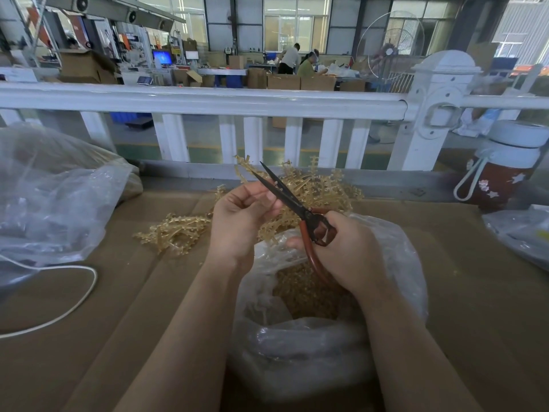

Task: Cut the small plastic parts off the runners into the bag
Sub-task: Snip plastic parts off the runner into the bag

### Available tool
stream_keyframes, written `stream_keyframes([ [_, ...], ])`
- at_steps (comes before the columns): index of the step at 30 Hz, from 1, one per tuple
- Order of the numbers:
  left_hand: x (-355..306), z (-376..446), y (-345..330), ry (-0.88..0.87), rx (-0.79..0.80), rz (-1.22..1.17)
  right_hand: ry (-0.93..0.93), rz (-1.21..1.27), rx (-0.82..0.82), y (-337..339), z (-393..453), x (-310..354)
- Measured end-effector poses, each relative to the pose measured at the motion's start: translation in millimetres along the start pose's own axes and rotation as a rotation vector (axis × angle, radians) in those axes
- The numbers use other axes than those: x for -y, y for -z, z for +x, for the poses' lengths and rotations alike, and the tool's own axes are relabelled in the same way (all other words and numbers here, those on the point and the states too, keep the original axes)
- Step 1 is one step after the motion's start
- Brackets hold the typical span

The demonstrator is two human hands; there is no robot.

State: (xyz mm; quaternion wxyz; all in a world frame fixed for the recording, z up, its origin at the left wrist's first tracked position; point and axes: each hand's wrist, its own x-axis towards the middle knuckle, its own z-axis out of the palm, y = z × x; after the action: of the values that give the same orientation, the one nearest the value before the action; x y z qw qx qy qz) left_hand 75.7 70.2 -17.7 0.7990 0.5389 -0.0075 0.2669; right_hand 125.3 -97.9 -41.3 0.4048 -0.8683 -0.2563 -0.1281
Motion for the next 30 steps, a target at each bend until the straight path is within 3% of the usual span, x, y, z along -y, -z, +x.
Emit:
stream_keyframes([
  [15,-1.9,-1.0,-1.0,0.003,-0.019,-0.025,0.071,-0.01,-0.064,-1.2,-0.2,-3.3],
  [22,1.0,-2.2,-3.6,-0.034,-0.013,0.171,0.071,-0.12,-0.095,-2.3,1.2,-4.9],
  [30,0.2,-2.4,-3.0,-0.044,0.007,0.174,0.094,-0.071,-0.122,-4.5,0.6,-6.3],
])
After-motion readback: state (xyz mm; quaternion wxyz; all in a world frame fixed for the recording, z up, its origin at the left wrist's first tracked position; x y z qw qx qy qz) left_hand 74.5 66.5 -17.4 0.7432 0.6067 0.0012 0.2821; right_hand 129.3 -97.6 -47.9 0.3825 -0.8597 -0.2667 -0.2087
